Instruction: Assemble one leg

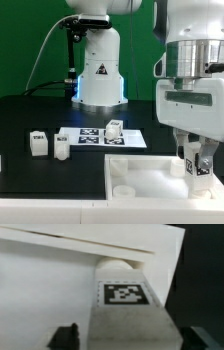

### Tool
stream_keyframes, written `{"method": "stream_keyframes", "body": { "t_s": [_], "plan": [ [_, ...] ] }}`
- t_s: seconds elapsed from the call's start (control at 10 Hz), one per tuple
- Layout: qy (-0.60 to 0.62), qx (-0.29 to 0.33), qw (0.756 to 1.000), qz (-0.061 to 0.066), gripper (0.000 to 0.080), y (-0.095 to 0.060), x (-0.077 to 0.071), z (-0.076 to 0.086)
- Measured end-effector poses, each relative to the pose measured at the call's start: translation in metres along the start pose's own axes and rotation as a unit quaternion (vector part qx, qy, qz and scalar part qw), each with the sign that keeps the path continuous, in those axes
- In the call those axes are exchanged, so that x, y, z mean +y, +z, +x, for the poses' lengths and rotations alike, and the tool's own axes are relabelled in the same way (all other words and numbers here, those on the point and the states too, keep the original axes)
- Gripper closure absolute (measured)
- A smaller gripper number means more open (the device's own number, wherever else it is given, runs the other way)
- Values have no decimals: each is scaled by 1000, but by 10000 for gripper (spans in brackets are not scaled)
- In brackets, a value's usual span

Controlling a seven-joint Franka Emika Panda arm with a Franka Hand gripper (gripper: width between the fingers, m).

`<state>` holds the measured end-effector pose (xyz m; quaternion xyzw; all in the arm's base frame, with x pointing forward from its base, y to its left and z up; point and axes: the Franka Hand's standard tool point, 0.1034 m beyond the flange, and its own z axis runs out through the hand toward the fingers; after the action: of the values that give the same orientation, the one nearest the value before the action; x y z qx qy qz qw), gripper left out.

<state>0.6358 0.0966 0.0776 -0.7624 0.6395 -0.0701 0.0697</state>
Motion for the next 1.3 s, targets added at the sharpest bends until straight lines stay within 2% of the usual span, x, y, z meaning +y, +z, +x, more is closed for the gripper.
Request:
{"method": "stream_keyframes", "body": {
  "t_s": [0.1,0.2,0.3,0.4,0.7,1.0,1.1,1.2,1.3],
  "plan": [
    [-67,0,998,1,216,-1,-1,-6],
    [-167,4,986,1,216,-2,-2,-11],
    [-242,9,970,2,163,-2,-2,-18],
    [-268,10,963,6,154,-2,-2,-20],
    [-339,11,941,4,151,-2,-2,-17],
    [-504,22,863,-2,151,-2,-9,-12],
    [-506,26,862,4,151,0,-9,-15],
    [-493,26,870,4,235,0,-9,-14],
    [-493,26,870,4,371,0,-9,-14]
  ]
}}
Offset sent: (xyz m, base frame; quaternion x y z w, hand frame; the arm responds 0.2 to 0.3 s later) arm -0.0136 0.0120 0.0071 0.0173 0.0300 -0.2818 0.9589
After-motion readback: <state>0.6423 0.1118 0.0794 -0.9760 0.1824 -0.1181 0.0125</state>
